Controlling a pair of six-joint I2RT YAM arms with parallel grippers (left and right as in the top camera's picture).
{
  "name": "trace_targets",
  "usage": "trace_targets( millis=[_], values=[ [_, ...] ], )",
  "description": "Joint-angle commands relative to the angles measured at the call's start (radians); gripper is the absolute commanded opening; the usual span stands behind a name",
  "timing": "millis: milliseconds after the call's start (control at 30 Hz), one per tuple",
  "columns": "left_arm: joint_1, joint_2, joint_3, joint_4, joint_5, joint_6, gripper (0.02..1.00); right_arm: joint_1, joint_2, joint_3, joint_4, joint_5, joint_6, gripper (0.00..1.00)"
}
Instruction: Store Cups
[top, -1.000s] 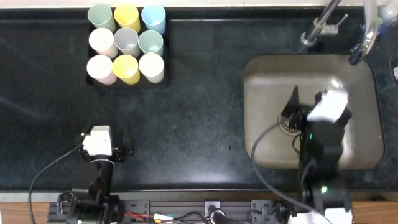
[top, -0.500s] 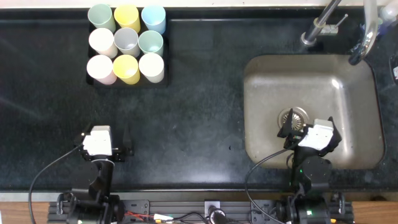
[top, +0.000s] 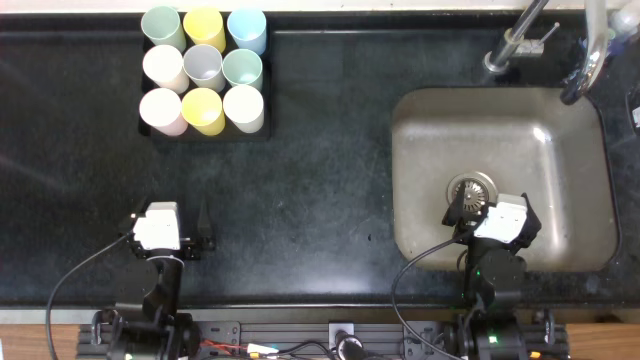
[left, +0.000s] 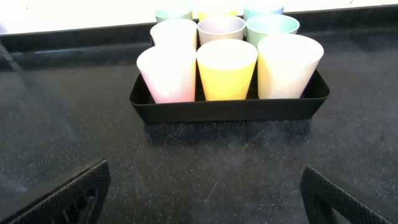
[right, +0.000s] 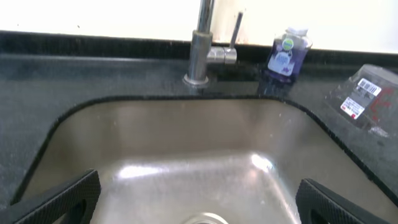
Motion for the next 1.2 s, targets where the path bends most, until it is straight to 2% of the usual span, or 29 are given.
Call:
trace_targets(
  millis=[33,167,933,1000,1133,1200],
  values=[
    [0.006,-0.007,-0.003,0.002,0.007,0.019,1.0,-0.007,-0.079,0.002,0.008,0.008,-0.006,0.998],
    [0.006,-0.007,-0.003,0.002,0.007,0.019,1.0,-0.007,-0.17,0.002,0.008,0.008,-0.006,0.998],
    [0.006,-0.007,-0.003,0.002,0.007,0.019,1.0,-0.007,-0.169,0.001,0.013,0.006,-0.005,0.998],
    [0.006,-0.007,-0.003,0.002,0.007,0.019,1.0,-0.007,-0.169,-0.001,0.015,-0.045,0.003,0.998],
    [0.006,-0.007,-0.003,0.002,0.007,0.019,1.0,-0.007,-0.169,-0.036,0.077,-0.291,0.032,0.996],
    [0.006,-0.007,-0.003,0.002,0.007,0.019,1.0,-0.006,-0.169,-0.041,0.083,-0.344,0.032,0.998]
  ],
)
